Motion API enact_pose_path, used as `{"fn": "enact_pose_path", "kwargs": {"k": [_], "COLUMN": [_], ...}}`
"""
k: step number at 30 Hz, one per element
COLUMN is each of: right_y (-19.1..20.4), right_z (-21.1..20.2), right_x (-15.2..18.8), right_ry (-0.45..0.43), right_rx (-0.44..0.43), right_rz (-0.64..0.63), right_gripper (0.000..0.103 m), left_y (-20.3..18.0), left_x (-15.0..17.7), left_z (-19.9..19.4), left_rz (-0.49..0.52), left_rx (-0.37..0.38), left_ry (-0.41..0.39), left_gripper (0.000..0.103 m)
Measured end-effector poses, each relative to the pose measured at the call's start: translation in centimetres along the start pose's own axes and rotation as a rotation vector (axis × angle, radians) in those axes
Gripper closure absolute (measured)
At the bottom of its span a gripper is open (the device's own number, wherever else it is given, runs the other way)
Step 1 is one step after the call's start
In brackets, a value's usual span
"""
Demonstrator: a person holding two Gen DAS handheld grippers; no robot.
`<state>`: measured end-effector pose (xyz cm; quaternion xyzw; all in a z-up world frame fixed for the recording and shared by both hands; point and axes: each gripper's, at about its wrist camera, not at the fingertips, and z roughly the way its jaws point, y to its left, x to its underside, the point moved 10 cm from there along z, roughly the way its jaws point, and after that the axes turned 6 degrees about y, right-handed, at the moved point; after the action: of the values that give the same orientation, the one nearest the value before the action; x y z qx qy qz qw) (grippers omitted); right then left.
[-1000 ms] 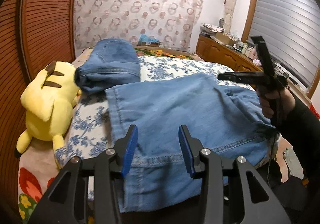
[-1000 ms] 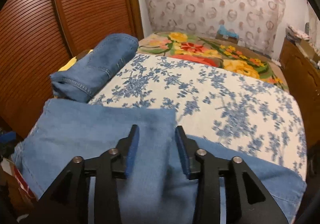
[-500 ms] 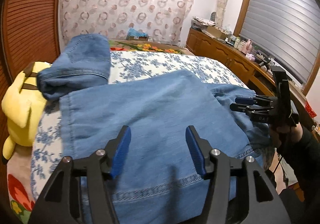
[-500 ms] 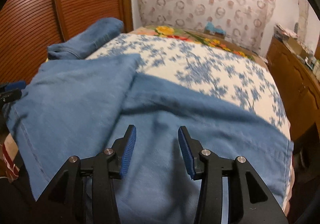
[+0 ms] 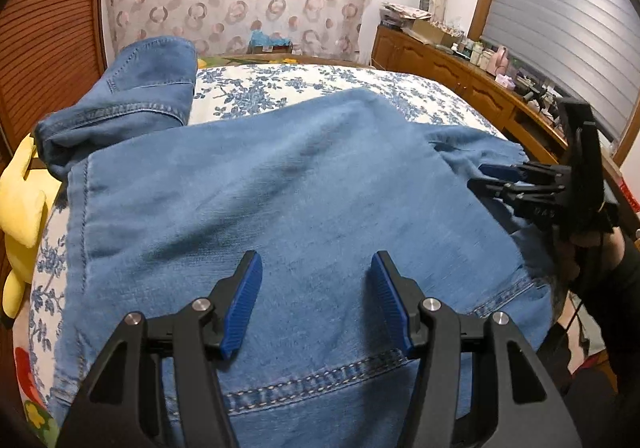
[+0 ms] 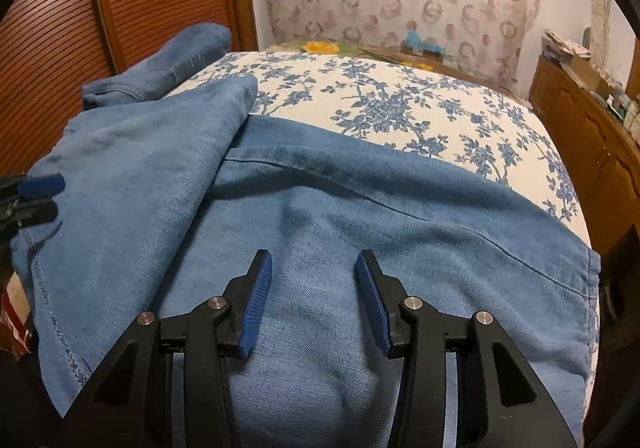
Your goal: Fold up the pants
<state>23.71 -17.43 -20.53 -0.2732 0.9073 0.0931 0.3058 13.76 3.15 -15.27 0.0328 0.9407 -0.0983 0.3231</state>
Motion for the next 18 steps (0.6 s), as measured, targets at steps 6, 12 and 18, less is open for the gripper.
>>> {"fn": "enact_pose_path", "kwargs": {"k": [6,12,18], "right_y": [0.2,1.1,1.4], "right_z": [-0.5,0.5,4.0], "right_x": [-1.1,-5.4,-8.2], "right_ry": [0.006,0.014,0.067], "right_rx": [0.017,0.010,-0.013], "right_rz": [-0.046,-0.122,-0.128], "right_gripper": [0.058,0.055,0.055], "left_y": [0.0,0.2,0.2], "left_x": [0.2,0.2,0.3], "left_z": [0.3,0.2,0.3], "left_rz": [0.009,0.004,0.014], "left_rx": [-0.009,0.003,0.003], "left_ry": [-0.020,-0.030,-0.029], "left_gripper": [0.047,0.047,0.047]}}
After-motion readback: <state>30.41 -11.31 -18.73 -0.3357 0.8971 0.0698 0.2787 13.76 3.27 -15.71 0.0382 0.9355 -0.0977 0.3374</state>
